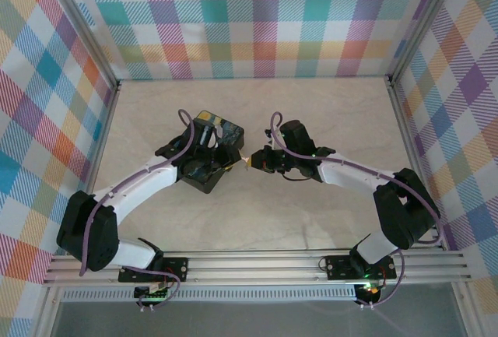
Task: Unlock the padlock with the key
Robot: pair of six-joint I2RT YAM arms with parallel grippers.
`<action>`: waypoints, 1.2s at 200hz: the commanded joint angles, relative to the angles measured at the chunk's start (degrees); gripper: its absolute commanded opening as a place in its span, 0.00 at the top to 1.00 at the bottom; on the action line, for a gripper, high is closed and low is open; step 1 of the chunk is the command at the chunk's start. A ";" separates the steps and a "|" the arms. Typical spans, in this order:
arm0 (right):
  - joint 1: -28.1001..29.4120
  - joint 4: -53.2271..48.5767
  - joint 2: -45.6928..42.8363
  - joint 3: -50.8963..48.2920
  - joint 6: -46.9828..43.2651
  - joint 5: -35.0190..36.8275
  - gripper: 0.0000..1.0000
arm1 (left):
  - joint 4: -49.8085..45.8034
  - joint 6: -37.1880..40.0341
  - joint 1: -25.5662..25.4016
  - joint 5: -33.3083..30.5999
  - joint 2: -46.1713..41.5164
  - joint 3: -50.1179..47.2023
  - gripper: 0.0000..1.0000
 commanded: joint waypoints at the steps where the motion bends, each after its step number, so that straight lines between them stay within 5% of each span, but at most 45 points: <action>1: 0.67 2.71 0.93 0.03 1.13 -1.38 0.96 | 1.88 0.54 0.86 1.02 -1.91 -0.79 0.75; 240: 2.73 5.58 2.04 0.57 1.65 -4.77 0.96 | 3.99 1.54 2.73 2.95 -5.52 -3.83 0.78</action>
